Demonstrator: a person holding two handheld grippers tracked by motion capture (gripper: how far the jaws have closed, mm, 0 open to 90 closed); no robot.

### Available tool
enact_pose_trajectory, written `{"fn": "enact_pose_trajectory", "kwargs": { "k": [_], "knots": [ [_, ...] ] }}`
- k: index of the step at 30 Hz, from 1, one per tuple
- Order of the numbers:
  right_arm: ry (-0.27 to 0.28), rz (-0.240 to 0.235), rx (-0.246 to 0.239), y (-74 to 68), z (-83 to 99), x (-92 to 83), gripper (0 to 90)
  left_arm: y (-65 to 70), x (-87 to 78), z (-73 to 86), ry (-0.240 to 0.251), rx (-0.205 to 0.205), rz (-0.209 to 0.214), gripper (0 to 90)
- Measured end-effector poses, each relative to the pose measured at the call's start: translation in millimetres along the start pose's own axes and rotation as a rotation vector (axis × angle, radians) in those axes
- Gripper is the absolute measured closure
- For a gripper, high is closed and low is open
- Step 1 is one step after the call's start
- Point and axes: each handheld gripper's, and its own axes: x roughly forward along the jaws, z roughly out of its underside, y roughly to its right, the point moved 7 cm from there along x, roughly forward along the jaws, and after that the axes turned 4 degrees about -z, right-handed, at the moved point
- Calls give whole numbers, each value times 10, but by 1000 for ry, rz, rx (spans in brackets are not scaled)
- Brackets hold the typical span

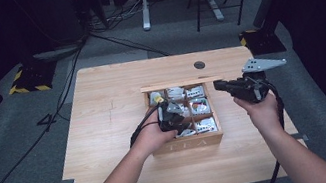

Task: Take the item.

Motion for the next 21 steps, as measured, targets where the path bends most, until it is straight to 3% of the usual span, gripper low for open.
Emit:
{"fn": "enact_pose_trajectory", "kwargs": {
  "k": [10,15,21],
  "knots": [
    [-6,-4,1,8,-8,11,900,-10,56,19,-65,16,4,705],
    [-7,-4,1,6,-6,12,900,-15,81,52,-94,23,2,777],
    [-7,-5,0,6,-4,12,900,-24,85,52,-69,61,8,892]
  ]
}}
